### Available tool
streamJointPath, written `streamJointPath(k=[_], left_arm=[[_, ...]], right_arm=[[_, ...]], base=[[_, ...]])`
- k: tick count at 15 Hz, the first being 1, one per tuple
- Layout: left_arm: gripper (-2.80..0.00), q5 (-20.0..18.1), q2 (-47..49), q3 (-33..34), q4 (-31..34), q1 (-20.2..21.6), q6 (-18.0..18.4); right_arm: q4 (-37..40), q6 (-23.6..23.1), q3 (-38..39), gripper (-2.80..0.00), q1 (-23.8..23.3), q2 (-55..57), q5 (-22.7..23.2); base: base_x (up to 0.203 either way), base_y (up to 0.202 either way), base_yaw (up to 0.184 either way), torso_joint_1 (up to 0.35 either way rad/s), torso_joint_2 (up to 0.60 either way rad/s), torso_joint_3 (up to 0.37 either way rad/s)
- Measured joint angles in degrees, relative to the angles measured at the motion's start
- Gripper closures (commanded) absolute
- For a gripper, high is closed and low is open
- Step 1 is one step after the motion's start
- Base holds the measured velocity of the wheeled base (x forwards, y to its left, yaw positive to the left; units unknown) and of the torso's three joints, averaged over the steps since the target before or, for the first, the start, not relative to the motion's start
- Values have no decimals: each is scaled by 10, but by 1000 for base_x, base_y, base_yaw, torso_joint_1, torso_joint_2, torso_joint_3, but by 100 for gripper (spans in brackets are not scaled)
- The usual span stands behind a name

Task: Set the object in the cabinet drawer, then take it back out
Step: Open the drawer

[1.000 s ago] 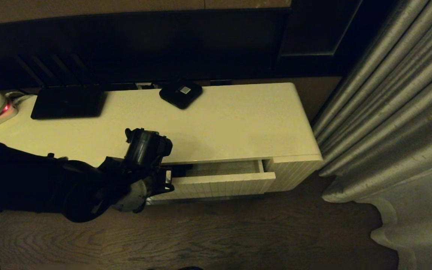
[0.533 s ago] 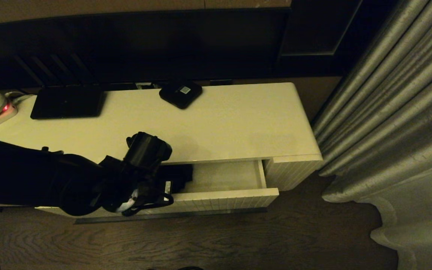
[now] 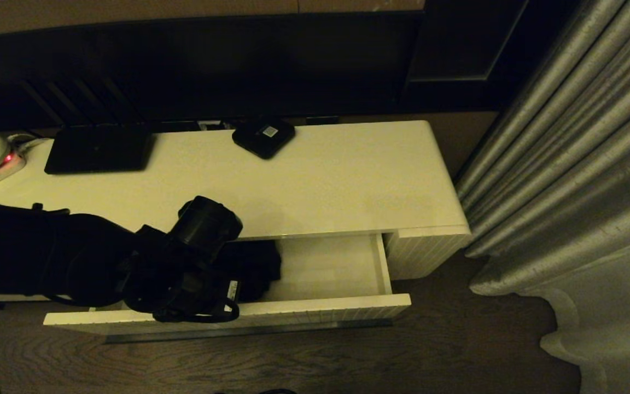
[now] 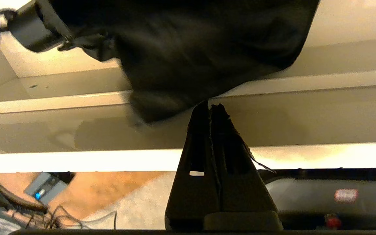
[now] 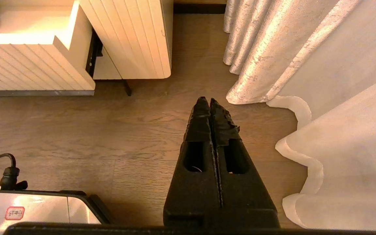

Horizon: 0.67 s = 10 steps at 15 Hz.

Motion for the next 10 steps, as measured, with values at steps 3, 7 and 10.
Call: streamJointPath(k=[3, 7, 10], left_arm=[[0, -3, 3, 2, -4, 2, -1], [0, -8, 13, 13, -12, 2, -3], [0, -15, 19, 26, -16, 2, -10]], right_arm=[[0, 0, 0, 0, 0, 0, 0], [0, 0, 0, 0, 0, 0, 0], [0, 0, 0, 0, 0, 0, 0]], base=[[0, 0, 0, 0, 0, 0], [0, 0, 0, 0, 0, 0], [0, 0, 0, 0, 0, 0]])
